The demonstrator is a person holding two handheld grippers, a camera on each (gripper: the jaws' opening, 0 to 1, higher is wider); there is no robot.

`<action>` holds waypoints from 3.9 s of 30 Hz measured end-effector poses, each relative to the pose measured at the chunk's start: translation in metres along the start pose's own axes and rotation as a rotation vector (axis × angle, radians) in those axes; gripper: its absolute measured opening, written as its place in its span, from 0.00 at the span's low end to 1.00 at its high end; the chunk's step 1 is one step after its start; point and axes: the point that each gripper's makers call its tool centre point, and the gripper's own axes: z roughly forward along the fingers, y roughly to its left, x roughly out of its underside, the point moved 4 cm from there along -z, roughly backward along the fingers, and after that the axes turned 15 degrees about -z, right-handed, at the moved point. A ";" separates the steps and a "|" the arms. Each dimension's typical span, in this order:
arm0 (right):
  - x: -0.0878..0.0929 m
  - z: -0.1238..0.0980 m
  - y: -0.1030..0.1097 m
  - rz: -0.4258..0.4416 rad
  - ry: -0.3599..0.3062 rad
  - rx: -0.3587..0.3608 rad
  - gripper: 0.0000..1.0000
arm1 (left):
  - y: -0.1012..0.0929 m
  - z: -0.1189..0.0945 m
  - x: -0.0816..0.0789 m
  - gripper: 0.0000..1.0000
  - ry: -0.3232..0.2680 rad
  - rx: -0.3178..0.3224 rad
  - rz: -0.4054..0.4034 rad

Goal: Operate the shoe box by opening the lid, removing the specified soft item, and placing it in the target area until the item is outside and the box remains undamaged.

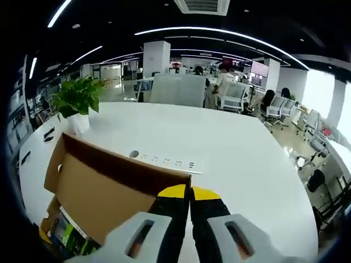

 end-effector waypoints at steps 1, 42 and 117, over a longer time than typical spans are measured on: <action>0.000 0.001 0.000 -0.001 0.002 -0.001 0.00 | 0.000 0.000 0.000 0.01 -0.003 0.001 0.002; 0.044 0.068 0.015 -0.055 0.217 -0.093 0.00 | -0.002 0.000 0.000 0.01 0.025 0.017 -0.033; -0.032 -0.094 0.054 -0.107 -0.480 -0.521 0.73 | -0.001 0.007 0.003 0.01 0.008 0.041 -0.056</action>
